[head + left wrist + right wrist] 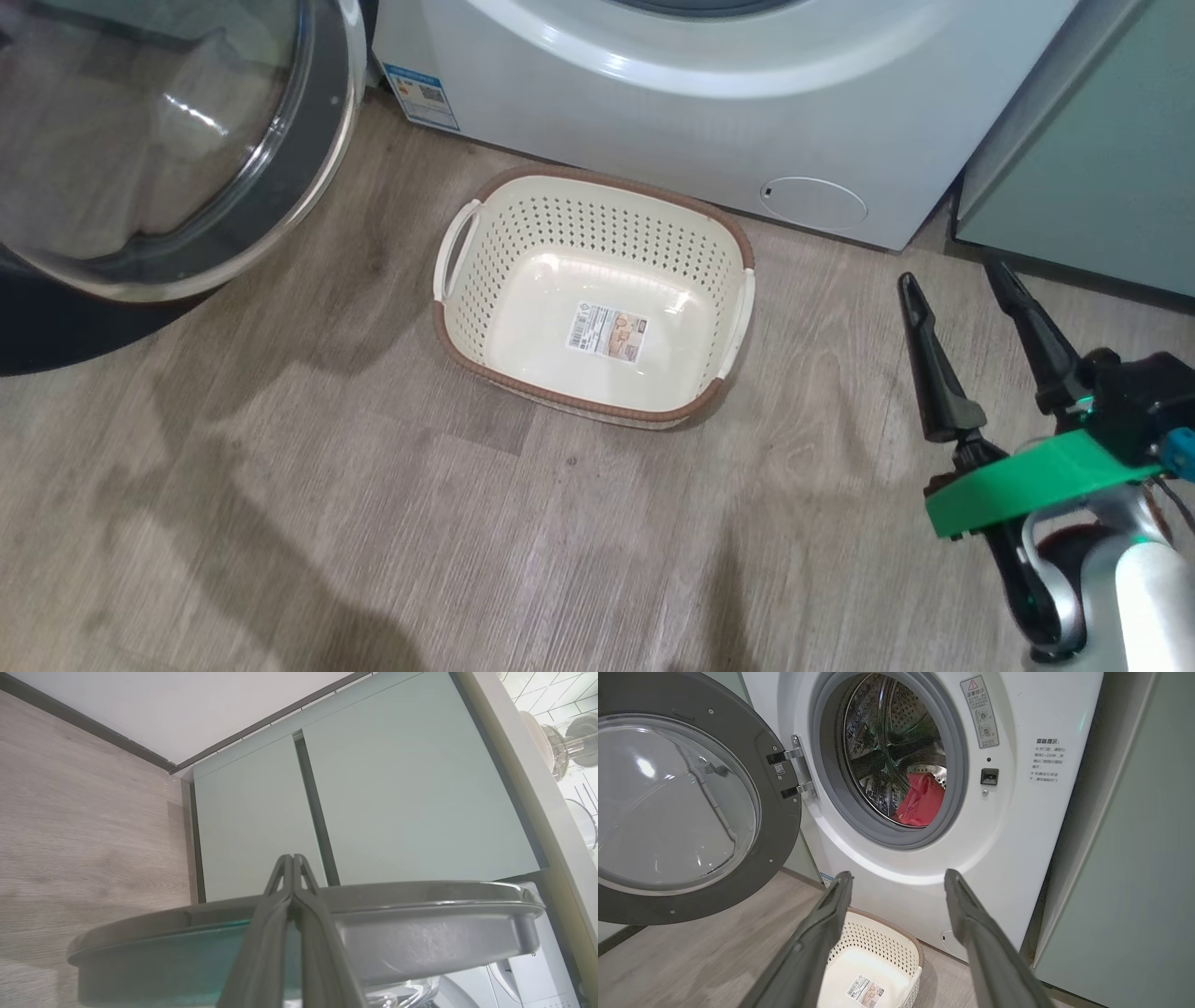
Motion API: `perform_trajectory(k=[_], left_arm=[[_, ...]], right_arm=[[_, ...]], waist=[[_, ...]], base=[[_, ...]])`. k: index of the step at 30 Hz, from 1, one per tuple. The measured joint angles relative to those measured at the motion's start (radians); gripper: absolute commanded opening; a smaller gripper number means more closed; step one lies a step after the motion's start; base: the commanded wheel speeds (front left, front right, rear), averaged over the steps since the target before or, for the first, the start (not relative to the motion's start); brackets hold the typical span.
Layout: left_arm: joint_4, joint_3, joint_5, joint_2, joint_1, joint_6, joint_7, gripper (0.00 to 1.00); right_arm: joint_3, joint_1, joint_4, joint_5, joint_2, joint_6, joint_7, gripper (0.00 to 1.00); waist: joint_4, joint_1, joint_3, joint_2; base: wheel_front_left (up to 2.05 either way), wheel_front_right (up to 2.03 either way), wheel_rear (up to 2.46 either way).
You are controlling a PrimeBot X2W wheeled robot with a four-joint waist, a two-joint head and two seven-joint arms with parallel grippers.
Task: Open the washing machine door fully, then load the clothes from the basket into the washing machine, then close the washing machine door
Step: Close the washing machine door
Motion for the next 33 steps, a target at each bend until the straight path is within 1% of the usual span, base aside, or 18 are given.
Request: perform_trajectory(k=[6,10,15,16,20,26,29,33], left_arm=[[0.004,0.001,0.0,0.0,-0.005,-0.007,-0.004,0.0],[-0.001,0.002,-0.014,0.001,-0.004,-0.007,0.034,0.0],[-0.041,-0.002,-0.041,0.0,0.015,-0.008,0.11,0.0],[-0.063,-0.004,-0.054,0.0,0.03,-0.008,0.139,0.0],[-0.096,0.001,-0.084,-0.006,0.054,-0.008,0.182,0.0],[-0.163,-0.002,-0.125,-0.005,0.106,-0.008,0.302,0.0],[-0.191,-0.006,-0.155,-0.012,0.121,-0.008,0.363,0.0],[-0.228,-0.009,-0.178,-0.025,0.144,-0.008,0.414,0.0]], right_arm=[[0.0,-0.009,-0.004,-0.006,0.0,0.0,0.005,1.0],[-0.002,-0.009,-0.004,-0.006,0.0,0.0,0.005,1.0],[-0.003,-0.009,-0.004,-0.006,0.0,0.0,0.005,1.0],[-0.004,-0.009,-0.004,-0.006,0.0,0.0,0.005,1.0],[-0.005,-0.009,-0.004,-0.006,0.0,0.0,0.005,1.0],[-0.009,-0.009,-0.003,-0.003,-0.001,0.0,0.005,1.0],[-0.009,-0.01,-0.003,-0.003,-0.001,0.0,0.004,1.0],[-0.01,-0.011,-0.002,0.002,-0.001,0.0,0.002,1.0]], waist=[[-0.002,0.0,0.005,0.0],[0.001,0.0,0.005,0.0],[0.009,0.0,0.005,0.0],[0.012,0.0,0.004,0.0],[0.015,0.0,0.003,0.0],[0.019,0.0,0.001,0.0],[0.019,0.0,0.001,0.0],[0.018,0.0,-0.002,0.0]], base=[[0.0,0.0,0.0],[0.0,0.0,0.0],[0.0,0.0,0.0],[0.0,0.0,0.0],[0.0,0.0,0.0],[0.0,0.0,0.0],[0.0,0.0,0.0],[0.0,0.0,0.0]])
